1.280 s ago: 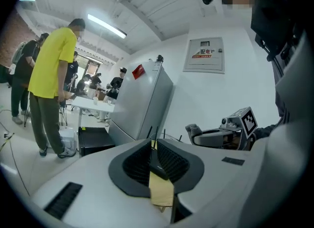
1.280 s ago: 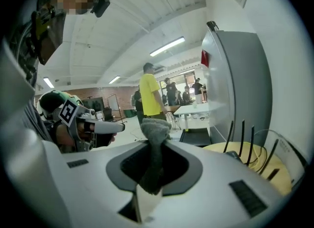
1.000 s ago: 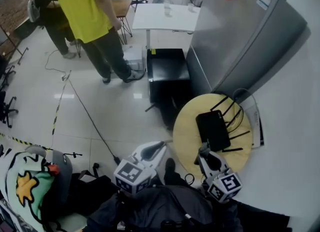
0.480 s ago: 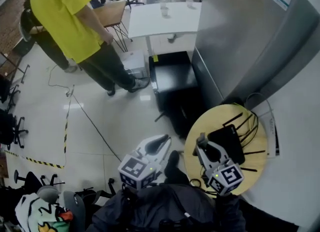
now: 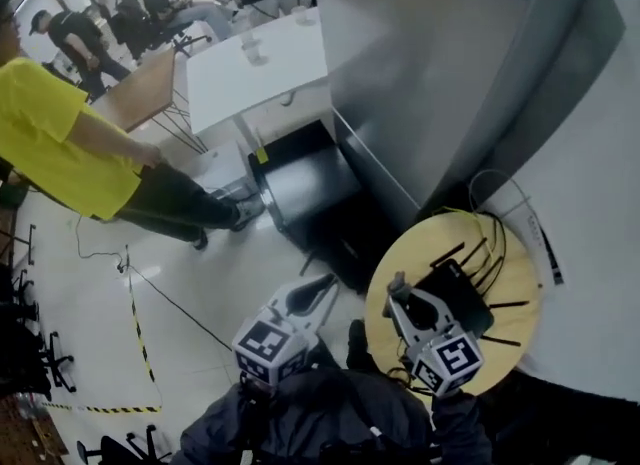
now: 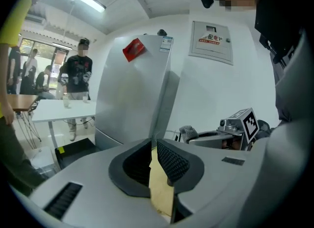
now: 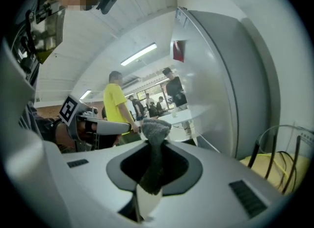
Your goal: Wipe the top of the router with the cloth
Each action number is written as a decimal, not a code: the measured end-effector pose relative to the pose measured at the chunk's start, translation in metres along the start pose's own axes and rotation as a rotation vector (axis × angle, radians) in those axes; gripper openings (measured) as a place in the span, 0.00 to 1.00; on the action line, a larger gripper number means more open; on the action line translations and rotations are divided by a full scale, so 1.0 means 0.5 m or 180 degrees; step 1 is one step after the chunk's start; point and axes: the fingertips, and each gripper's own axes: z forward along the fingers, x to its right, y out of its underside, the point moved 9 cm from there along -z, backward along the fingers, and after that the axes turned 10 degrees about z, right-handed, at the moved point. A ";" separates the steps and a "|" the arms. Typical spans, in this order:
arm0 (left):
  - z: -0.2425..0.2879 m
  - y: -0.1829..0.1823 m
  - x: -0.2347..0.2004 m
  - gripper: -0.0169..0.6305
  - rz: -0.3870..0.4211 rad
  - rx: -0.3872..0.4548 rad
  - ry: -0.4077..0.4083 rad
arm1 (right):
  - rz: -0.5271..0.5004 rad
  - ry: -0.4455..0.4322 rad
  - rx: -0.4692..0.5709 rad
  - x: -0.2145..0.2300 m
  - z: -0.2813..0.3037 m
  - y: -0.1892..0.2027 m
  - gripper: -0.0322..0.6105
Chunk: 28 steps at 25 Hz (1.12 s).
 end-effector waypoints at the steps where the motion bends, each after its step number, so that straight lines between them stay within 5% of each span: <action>1: 0.018 -0.011 -0.012 0.07 0.0030 0.0005 0.0100 | 0.0023 0.0088 0.0040 0.006 0.004 -0.006 0.16; 10: 0.136 -0.053 -0.139 0.07 0.0354 0.0033 0.1259 | 0.0189 0.1234 0.0500 -0.007 0.046 -0.025 0.16; 18: 0.132 -0.090 -0.247 0.07 0.0688 0.0011 0.2246 | 0.0386 0.2304 0.1003 -0.129 0.086 -0.026 0.16; 28: 0.116 -0.089 -0.193 0.07 0.0921 -0.0059 0.3120 | 0.0681 0.3299 0.1427 -0.296 0.021 0.066 0.16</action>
